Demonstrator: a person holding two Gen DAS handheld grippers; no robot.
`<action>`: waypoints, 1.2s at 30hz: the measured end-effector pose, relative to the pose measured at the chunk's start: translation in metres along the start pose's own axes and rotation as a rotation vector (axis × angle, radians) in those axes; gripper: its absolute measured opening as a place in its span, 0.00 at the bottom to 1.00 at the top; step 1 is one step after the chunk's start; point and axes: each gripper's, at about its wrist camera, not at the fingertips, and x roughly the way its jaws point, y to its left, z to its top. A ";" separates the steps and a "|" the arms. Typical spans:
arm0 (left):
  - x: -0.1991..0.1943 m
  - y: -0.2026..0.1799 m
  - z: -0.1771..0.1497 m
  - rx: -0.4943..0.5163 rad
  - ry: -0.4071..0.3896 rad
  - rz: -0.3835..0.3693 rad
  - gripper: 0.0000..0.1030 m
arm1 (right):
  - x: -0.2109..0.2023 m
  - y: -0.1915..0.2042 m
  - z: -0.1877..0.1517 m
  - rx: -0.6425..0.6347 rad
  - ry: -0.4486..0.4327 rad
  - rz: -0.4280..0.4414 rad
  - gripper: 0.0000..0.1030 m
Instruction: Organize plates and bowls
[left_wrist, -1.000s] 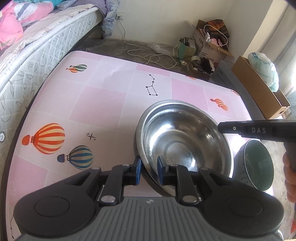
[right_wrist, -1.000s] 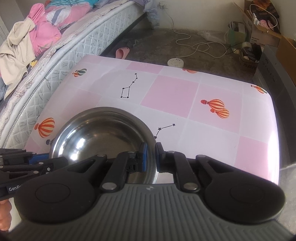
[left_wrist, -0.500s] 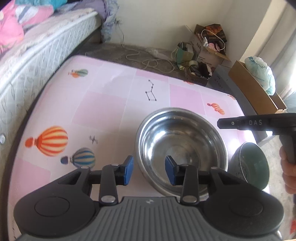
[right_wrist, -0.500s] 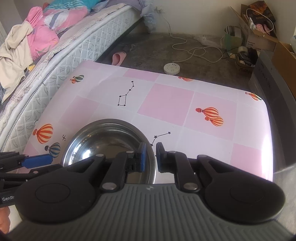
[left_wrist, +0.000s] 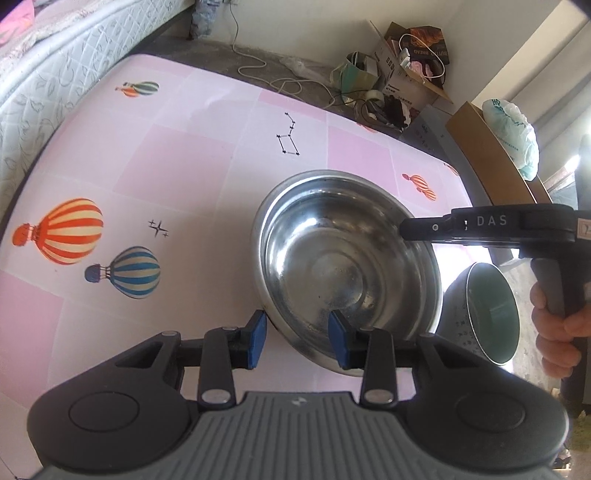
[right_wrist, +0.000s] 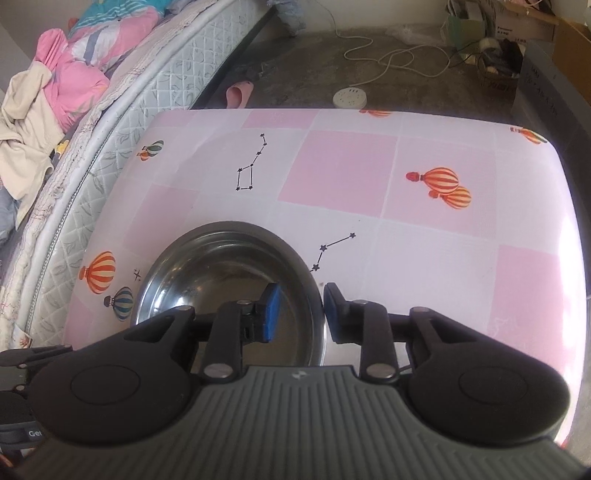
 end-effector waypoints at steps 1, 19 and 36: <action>0.002 0.001 0.000 -0.002 0.007 -0.007 0.36 | 0.001 0.001 0.000 -0.006 0.001 -0.004 0.26; -0.005 0.026 -0.002 -0.035 0.024 0.052 0.33 | 0.013 0.031 -0.006 -0.087 0.052 0.018 0.27; -0.021 0.047 -0.018 -0.045 0.034 0.071 0.33 | 0.009 0.063 -0.035 -0.125 0.095 0.064 0.27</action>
